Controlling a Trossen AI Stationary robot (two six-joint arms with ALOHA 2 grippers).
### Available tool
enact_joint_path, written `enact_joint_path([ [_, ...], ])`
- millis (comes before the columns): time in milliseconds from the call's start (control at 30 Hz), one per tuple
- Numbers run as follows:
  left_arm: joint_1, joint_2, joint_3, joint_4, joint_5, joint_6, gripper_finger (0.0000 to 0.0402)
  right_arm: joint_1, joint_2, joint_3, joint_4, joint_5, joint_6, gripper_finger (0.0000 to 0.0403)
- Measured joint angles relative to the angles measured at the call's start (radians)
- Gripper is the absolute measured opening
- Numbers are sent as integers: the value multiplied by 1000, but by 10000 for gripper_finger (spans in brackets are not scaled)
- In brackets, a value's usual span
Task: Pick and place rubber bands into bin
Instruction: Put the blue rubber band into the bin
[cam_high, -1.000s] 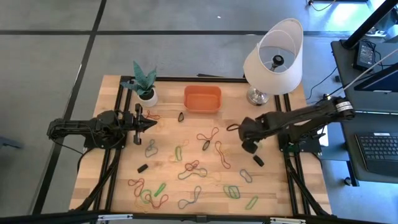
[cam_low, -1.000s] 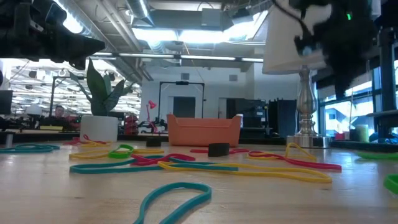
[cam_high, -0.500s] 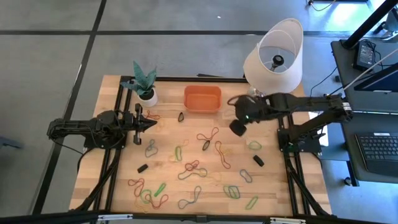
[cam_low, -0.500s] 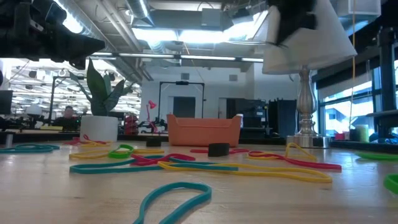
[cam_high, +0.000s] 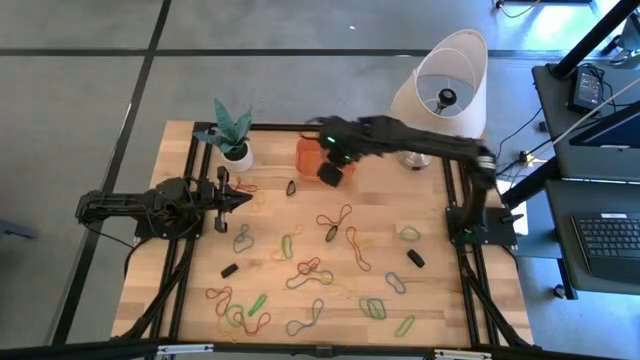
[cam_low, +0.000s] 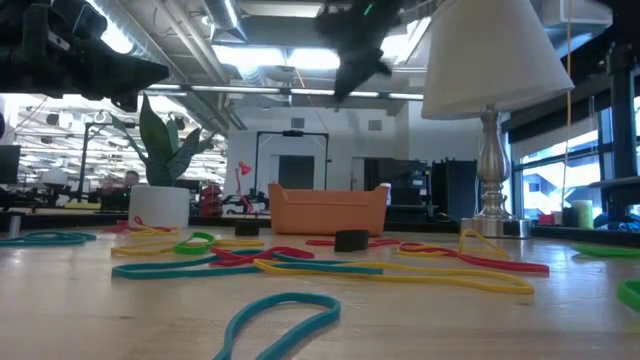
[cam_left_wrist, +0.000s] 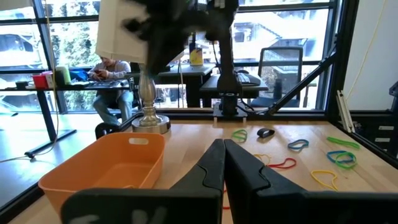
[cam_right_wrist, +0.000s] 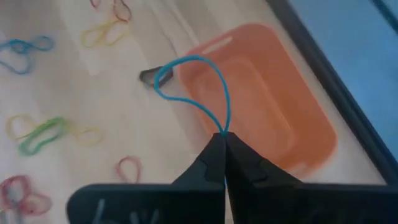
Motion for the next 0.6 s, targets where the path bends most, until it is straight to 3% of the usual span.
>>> enact_joint_path([
  [233,0,0,0,0,0,0,1,-92,246,104,0,-76,-89,0],
  [600,0,0,0,0,0,0,1,-152,436,103,89,-122,-152,0],
])
